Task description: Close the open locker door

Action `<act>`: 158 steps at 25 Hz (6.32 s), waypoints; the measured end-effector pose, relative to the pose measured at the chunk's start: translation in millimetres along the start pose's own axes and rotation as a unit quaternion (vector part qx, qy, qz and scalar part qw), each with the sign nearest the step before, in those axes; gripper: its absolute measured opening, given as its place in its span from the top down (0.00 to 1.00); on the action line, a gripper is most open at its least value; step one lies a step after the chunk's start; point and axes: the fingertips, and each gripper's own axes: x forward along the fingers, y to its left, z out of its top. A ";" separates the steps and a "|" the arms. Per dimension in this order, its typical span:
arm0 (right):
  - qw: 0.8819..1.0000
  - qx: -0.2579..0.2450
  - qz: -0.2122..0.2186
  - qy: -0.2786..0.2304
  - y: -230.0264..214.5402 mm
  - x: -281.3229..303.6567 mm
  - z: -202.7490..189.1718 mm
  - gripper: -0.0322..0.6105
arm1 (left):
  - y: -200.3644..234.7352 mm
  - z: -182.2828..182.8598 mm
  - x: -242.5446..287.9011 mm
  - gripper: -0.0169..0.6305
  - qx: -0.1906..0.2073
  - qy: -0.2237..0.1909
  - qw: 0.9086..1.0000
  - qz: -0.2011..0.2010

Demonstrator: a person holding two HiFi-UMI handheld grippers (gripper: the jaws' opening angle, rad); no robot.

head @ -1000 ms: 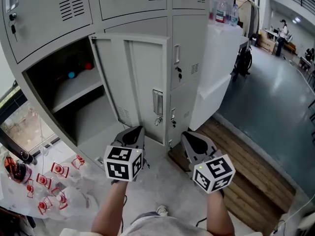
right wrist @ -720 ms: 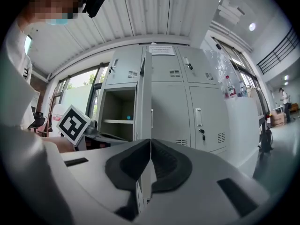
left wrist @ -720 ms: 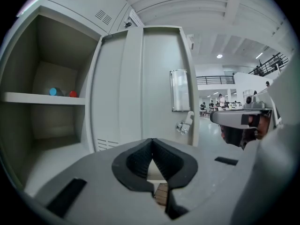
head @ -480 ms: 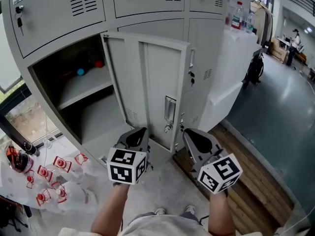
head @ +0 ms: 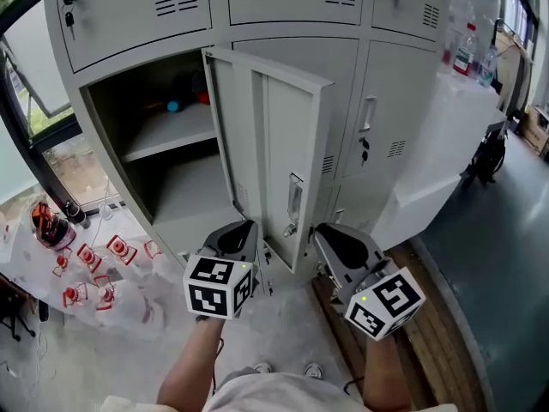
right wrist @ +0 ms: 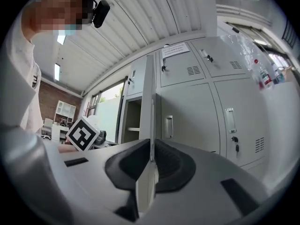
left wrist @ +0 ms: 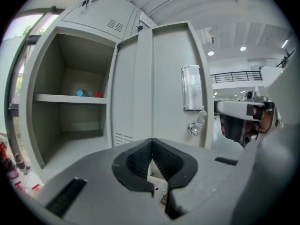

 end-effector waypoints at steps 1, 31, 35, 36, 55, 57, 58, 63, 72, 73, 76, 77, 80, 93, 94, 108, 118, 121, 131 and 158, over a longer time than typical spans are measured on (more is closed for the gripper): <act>1.000 0.001 0.013 -0.002 -1.7 0.5 1.3 0.94 | -0.5 0.4 -0.5 0.96 -0.002 0.000 1.000 0.010; 0.938 0.058 0.340 -0.036 0.8 22.3 14.7 0.72 | -5.9 -18.7 -54.0 0.96 -0.033 0.001 0.973 0.230; 0.933 0.057 0.354 -0.034 5.9 27.5 13.7 0.73 | -3.8 -20.6 -62.5 0.96 -0.035 0.002 0.969 0.246; 0.931 0.057 0.358 -0.034 7.3 28.2 13.9 0.73 | -3.6 -20.9 -64.2 0.96 -0.035 0.003 0.968 0.248; 0.912 0.052 0.406 -0.035 56.1 43.1 15.5 0.72 | 17.4 -33.7 -89.1 0.96 -0.046 0.012 0.961 0.271; 0.911 0.051 0.408 -0.034 61.4 45.3 15.3 0.73 | 19.7 -35.8 -91.8 0.96 -0.047 0.013 0.961 0.271; 0.911 0.051 0.408 -0.033 64.2 46.5 15.2 0.72 | 21.0 -36.9 -93.6 0.96 -0.047 0.014 0.961 0.271; 0.913 0.043 0.404 -0.034 79.9 52.9 15.5 0.71 | 31.5 -40.9 -104.7 0.96 -0.050 0.015 0.961 0.270; 0.926 0.022 0.375 -0.032 101.9 63.6 14.4 0.71 | 52.0 -42.3 -107.1 0.96 -0.043 0.018 0.969 0.242; 0.927 0.019 0.373 -0.031 104.9 65.0 14.2 0.71 | 53.9 -41.1 -106.6 0.96 -0.041 0.018 0.970 0.238; 0.930 0.011 0.366 -0.028 112.5 69.1 14.1 0.70 | 60.7 -36.2 -106.5 0.96 -0.037 0.015 0.973 0.229; 0.931 0.009 0.364 -0.027 114.7 70.5 14.3 0.70 | 63.1 -34.9 -107.2 0.96 -0.036 0.015 0.973 0.227; 0.932 0.001 0.361 -0.024 122.6 75.3 14.6 0.70 | 70.4 -34.9 -110.5 0.96 -0.036 0.017 0.974 0.223; 0.930 0.004 0.366 -0.002 157.6 103.7 13.0 0.74 | 94.9 -50.2 -126.9 0.96 -0.056 0.020 0.974 0.217; 0.931 0.004 0.366 -0.002 160.7 106.8 12.6 0.74 | 98.4 -51.3 -129.4 0.96 -0.057 0.019 0.974 0.219; 0.944 0.000 0.330 0.005 195.7 158.4 9.8 0.74 | 152.5 -55.6 -150.1 0.96 -0.063 0.012 0.975 0.215; 0.962 -0.007 0.271 0.001 213.6 193.4 7.4 0.74 | 198.8 -55.7 -169.5 0.96 -0.056 0.010 0.977 0.204; 0.967 -0.009 0.255 -0.001 216.6 203.9 6.6 0.74 | 208.5 -53.7 -171.0 0.96 -0.051 0.009 0.979 0.195; 0.981 -0.023 0.194 -0.005 225.8 232.0 3.9 0.77 | 235.6 -49.1 -175.4 0.96 -0.033 0.008 0.986 0.163; 0.992 -0.012 0.124 -0.003 225.8 311.3 -4.2 0.81 | 301.3 -40.4 -154.4 0.96 -0.011 -0.005 0.993 0.115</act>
